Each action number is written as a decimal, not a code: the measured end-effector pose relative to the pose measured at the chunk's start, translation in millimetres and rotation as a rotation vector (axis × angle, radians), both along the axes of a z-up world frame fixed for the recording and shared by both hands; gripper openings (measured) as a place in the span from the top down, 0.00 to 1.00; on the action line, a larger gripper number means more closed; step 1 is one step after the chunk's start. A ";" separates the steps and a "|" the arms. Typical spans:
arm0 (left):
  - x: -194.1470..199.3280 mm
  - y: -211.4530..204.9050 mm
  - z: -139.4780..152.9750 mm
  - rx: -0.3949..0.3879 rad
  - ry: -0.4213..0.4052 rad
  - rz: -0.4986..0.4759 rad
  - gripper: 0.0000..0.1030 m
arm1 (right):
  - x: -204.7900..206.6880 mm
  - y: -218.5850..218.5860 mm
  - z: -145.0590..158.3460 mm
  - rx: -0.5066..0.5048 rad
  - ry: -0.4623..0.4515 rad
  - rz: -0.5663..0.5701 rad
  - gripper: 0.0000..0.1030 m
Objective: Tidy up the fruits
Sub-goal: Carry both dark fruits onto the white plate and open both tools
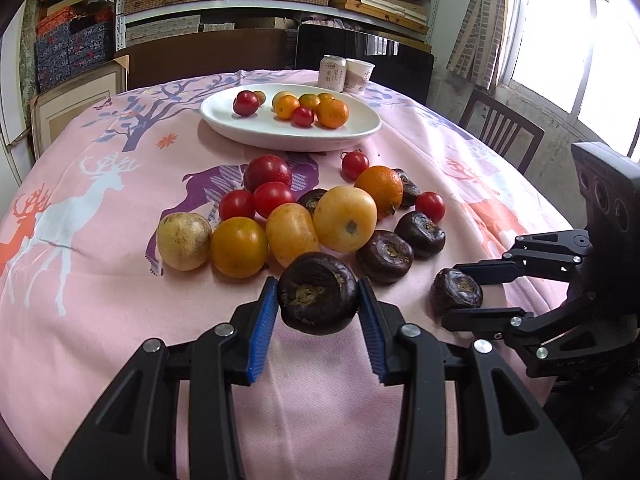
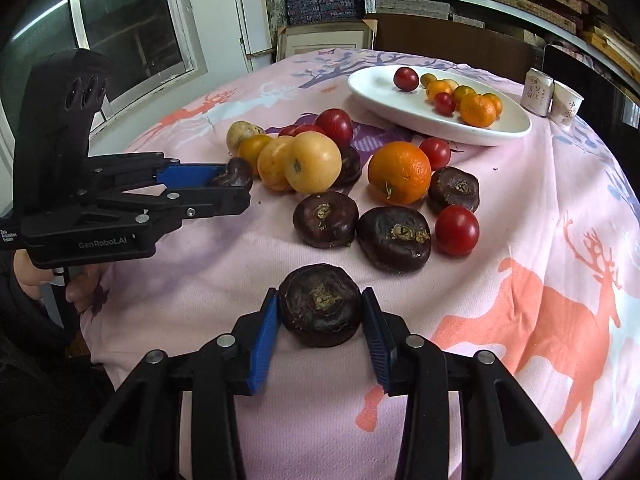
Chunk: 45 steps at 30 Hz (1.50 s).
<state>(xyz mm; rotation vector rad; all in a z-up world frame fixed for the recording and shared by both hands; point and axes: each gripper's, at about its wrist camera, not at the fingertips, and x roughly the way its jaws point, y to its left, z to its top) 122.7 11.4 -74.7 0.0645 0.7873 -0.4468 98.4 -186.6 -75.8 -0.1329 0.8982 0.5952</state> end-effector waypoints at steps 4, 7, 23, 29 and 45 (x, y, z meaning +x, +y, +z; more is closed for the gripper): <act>-0.5 0.8 0.2 -0.002 -0.004 0.001 0.62 | -0.7 -10.6 4.2 0.036 -0.017 -0.037 0.60; -1.4 1.3 0.9 -0.007 -0.008 0.006 0.62 | 0.9 -23.3 8.8 0.072 -0.027 -0.073 0.60; 27.6 2.7 49.9 0.014 -0.063 0.047 0.62 | 51.0 -88.9 81.0 0.230 -0.138 -0.253 0.60; 84.4 -9.5 72.7 0.044 -0.077 0.079 0.62 | 93.4 -86.8 102.5 0.213 -0.172 -0.327 0.60; 214.6 -7.8 43.0 -0.100 0.085 0.185 0.42 | 184.6 -23.9 59.8 0.119 -0.151 -0.311 0.39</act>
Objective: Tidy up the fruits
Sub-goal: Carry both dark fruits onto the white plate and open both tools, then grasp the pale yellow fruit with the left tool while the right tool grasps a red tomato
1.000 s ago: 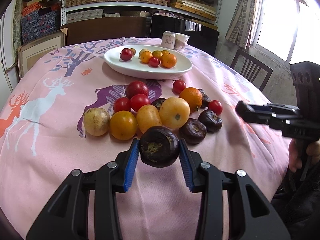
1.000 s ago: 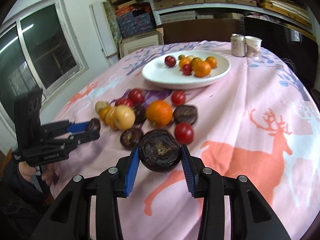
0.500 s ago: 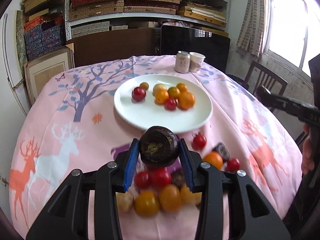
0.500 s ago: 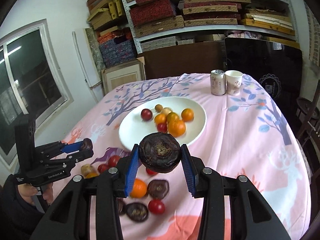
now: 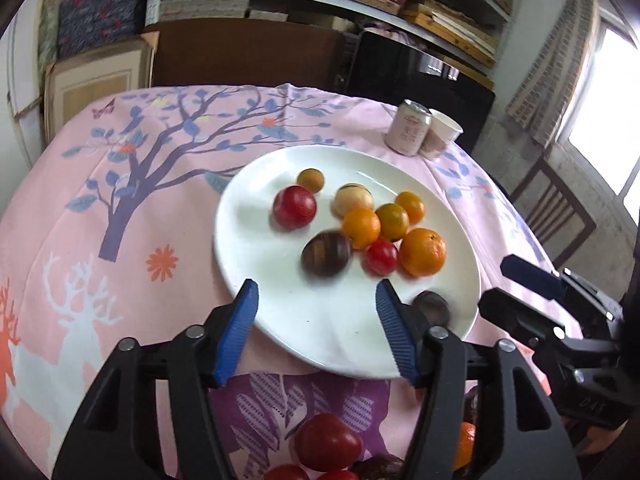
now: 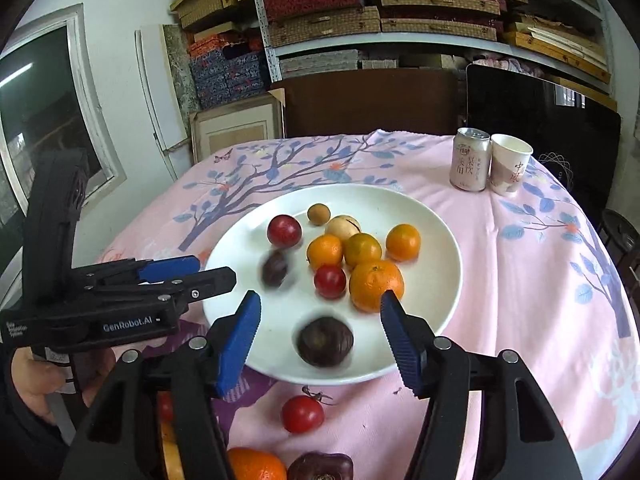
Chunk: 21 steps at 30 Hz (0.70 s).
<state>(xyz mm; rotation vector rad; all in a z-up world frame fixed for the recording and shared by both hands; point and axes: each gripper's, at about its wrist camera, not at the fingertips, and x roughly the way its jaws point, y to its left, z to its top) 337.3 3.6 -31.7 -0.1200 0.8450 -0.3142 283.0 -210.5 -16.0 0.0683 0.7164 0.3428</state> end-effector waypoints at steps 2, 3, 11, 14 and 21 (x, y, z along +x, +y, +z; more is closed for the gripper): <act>-8.2 5.8 2.6 -0.002 -0.008 0.004 0.40 | -6.6 -4.4 1.7 0.008 0.000 -0.003 0.39; -14.2 7.8 4.2 0.004 -0.012 0.002 0.40 | -12.6 -8.7 3.1 0.014 -0.002 -0.007 0.39; -110.4 4.3 3.2 0.131 -0.076 -0.120 0.33 | -68.5 -51.4 -11.4 0.138 0.027 -0.024 0.36; -143.6 10.1 -3.9 0.158 -0.082 -0.143 0.33 | -85.1 -59.6 -24.5 0.154 0.045 -0.035 0.35; -185.1 21.2 -33.4 0.249 -0.051 -0.148 0.33 | -106.2 -70.4 -49.5 0.210 0.099 -0.037 0.35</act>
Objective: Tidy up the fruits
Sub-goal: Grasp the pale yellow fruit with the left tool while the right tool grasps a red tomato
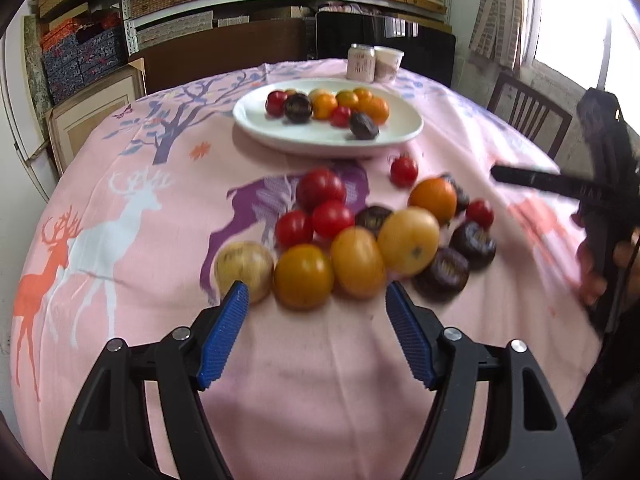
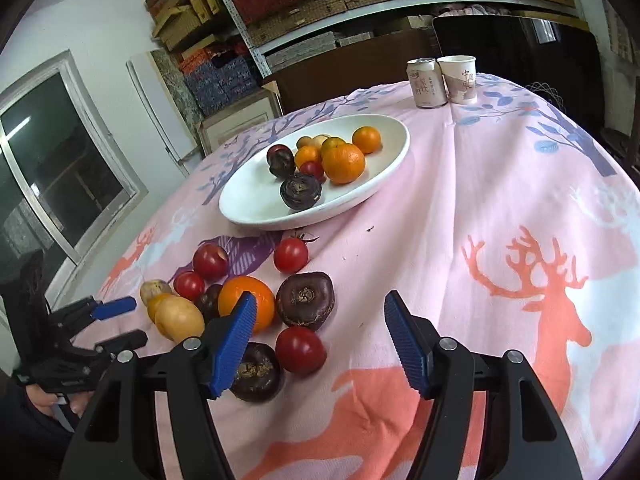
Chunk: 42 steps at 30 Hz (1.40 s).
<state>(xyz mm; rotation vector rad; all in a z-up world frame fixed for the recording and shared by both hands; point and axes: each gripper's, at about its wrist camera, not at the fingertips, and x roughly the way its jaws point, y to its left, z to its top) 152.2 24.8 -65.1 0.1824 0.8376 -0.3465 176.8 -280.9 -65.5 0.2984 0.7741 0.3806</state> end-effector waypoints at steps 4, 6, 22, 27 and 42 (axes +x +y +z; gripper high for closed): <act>-0.8 -2.8 -11.1 0.017 0.018 -0.005 0.46 | -0.6 -5.2 -4.2 0.020 0.020 -0.011 0.34; 1.5 -0.5 -14.6 0.028 0.024 0.014 0.48 | -1.1 -8.6 -5.4 0.037 0.022 -0.018 0.34; 54.2 40.6 -12.8 0.016 0.045 0.139 0.50 | 0.0 -11.1 -8.3 0.038 0.042 -0.022 0.34; 64.0 44.4 -15.4 -0.034 0.065 0.145 0.49 | 1.2 -11.6 -9.1 0.037 0.048 -0.023 0.34; 65.4 60.6 -6.5 -0.228 0.036 0.150 0.63 | 0.0 -5.0 -9.4 -0.001 0.061 -0.004 0.34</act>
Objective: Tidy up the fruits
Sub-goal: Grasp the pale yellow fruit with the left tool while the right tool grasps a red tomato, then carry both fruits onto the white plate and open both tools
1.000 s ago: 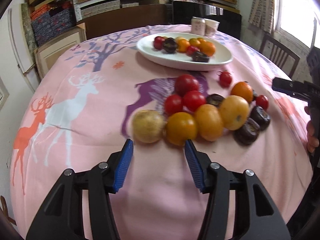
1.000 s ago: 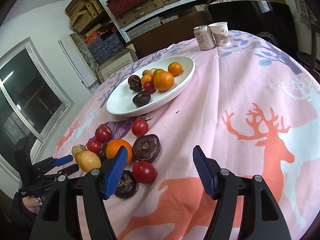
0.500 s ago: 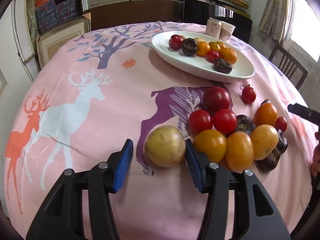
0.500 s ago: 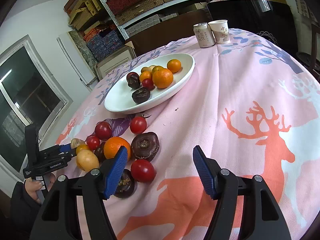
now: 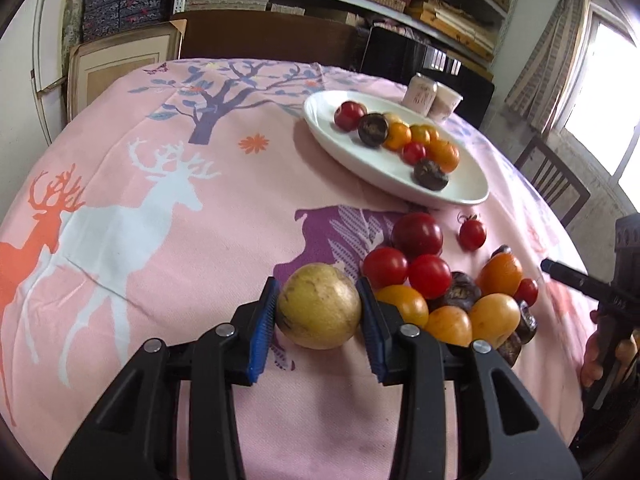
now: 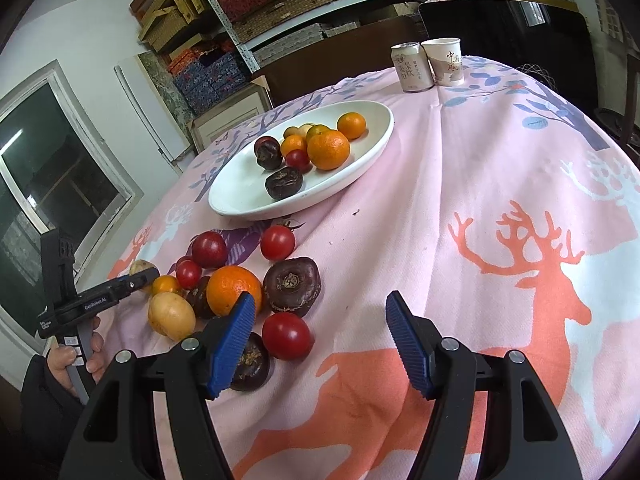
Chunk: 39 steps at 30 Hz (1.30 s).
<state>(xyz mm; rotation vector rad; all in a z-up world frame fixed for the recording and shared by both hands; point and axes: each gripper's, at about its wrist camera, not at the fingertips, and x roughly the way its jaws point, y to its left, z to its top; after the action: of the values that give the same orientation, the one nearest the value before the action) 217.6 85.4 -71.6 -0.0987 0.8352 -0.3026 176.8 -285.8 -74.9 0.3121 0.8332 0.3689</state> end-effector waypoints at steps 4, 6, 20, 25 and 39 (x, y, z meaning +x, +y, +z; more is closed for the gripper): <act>-3.2 0.8 4.8 -0.005 -0.025 0.000 0.63 | -8.1 17.1 1.2 -0.052 -0.006 0.077 0.34; -2.9 0.3 5.3 -0.002 -0.024 -0.005 0.63 | -9.9 27.1 1.3 -0.091 -0.008 0.118 0.34; -3.4 0.7 4.3 -0.012 -0.017 -0.018 0.62 | 1.0 49.0 4.3 -0.172 0.022 0.132 0.61; -4.0 -0.1 4.7 -0.009 -0.014 -0.024 0.62 | 6.7 45.9 -1.5 -0.197 0.051 0.128 0.65; -2.7 -0.5 2.6 -0.011 -0.004 -0.032 0.62 | 3.6 49.0 -1.2 -0.252 0.035 0.144 0.72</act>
<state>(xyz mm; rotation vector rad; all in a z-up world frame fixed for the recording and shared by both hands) 214.9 84.9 -69.0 -0.0948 0.8318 -0.3378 180.4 -236.8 -76.1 0.0247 0.9288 0.3887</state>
